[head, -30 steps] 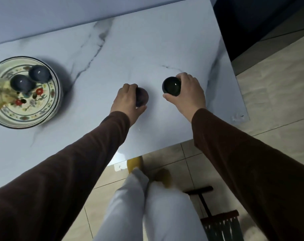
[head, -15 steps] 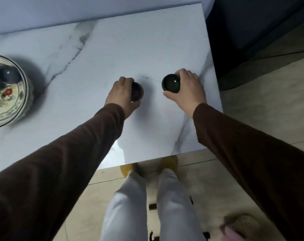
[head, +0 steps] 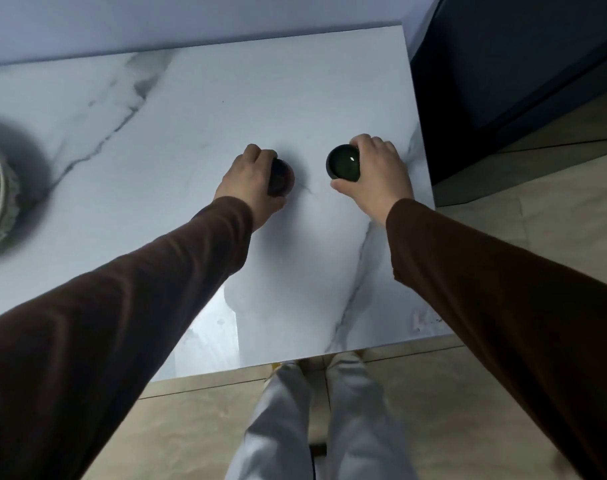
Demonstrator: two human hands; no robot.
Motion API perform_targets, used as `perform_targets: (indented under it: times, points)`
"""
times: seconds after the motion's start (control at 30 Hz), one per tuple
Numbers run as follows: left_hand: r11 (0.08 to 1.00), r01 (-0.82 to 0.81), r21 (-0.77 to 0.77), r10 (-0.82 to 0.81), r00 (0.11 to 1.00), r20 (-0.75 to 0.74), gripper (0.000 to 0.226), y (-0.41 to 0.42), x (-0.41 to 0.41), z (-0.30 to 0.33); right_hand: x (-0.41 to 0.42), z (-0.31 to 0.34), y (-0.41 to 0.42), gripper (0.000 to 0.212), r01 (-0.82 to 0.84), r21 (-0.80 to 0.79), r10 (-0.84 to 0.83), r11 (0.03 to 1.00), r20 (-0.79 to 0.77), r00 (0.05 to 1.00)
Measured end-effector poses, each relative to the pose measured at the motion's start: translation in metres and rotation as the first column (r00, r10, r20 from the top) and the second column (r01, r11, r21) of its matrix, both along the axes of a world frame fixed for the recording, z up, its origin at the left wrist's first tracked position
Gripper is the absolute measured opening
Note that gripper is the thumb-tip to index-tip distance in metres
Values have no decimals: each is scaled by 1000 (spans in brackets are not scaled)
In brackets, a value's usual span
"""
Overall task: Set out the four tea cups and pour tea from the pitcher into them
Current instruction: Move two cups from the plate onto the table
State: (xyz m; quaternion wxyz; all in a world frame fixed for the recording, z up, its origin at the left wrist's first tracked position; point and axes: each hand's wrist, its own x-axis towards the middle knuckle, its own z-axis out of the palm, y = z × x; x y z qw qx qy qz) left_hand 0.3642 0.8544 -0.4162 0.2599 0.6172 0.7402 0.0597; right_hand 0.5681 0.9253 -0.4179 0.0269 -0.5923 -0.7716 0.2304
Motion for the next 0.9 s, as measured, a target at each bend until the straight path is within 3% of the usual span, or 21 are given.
perform_targets:
  times: [0.9]
  points:
    - [997, -23, -74, 12, 989, -147, 66, 22, 15, -31, -8, -43, 21, 61, -142, -19, 141, 990, -51, 989]
